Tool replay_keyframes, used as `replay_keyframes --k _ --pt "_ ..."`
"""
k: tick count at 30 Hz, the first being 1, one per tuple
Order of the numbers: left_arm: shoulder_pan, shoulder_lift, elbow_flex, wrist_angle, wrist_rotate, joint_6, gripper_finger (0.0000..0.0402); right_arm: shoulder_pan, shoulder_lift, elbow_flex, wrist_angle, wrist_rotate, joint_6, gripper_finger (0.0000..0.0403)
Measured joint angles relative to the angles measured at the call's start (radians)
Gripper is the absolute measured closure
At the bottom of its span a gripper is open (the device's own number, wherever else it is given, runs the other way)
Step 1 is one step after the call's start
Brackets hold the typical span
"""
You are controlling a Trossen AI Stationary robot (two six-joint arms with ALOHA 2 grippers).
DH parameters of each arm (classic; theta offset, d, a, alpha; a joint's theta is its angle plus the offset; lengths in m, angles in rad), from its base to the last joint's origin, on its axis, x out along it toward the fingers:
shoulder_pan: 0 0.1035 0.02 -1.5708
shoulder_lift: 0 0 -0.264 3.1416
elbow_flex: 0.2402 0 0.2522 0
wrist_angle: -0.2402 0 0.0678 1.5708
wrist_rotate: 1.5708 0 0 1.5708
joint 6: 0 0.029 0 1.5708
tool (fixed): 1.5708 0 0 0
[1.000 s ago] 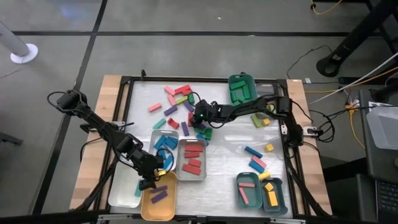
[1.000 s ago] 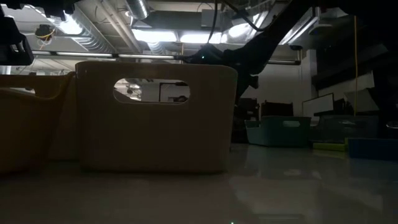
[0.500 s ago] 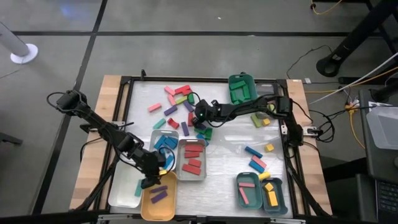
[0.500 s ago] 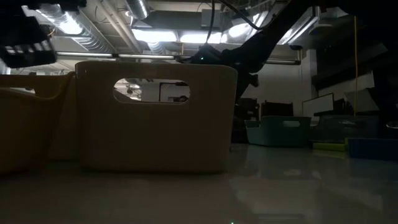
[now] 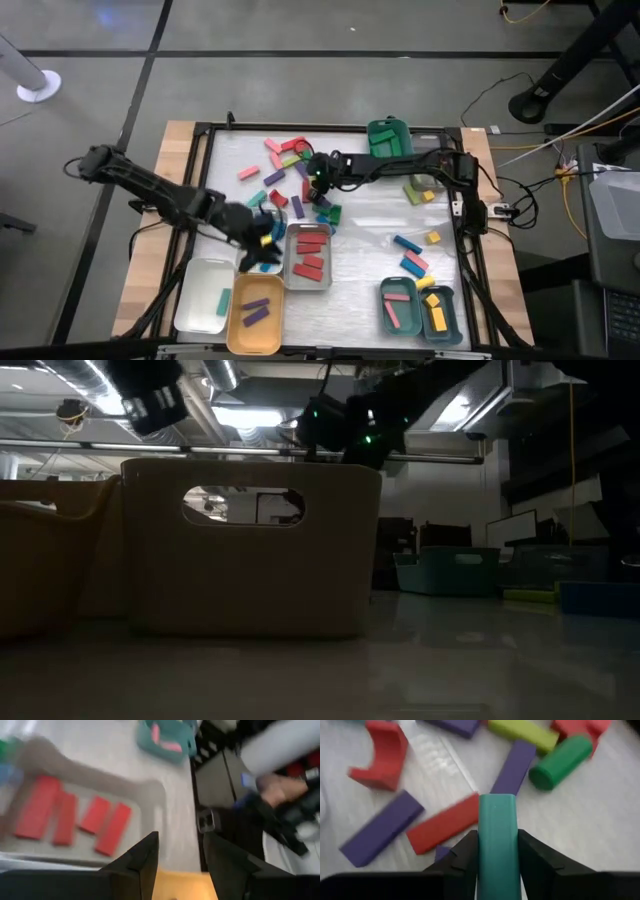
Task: Sort blocks
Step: Put the light blue block into the bottom white bin
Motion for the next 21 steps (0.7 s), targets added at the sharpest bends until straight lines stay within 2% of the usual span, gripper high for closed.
replay_keyframes --k 6,11,16,21 --pt "0.175 -0.142 0.000 -0.121 -0.009 0.017 0.0259 0.000 -0.001 0.111 -0.087 -0.052 -0.091 0.0285" --pt "0.335 -0.282 0.000 -0.293 -0.106 0.009 0.0259 0.001 -0.001 0.167 -0.081 -0.071 -0.136 0.0278" --pt "0.479 -0.390 0.000 -0.368 -0.175 0.033 0.0259 0.001 -0.001 0.193 -0.004 -0.071 -0.175 0.0287" --pt "0.565 -0.427 0.000 -0.359 -0.178 0.030 0.0259 0.017 -0.001 0.193 0.145 -0.086 -0.247 0.0282"
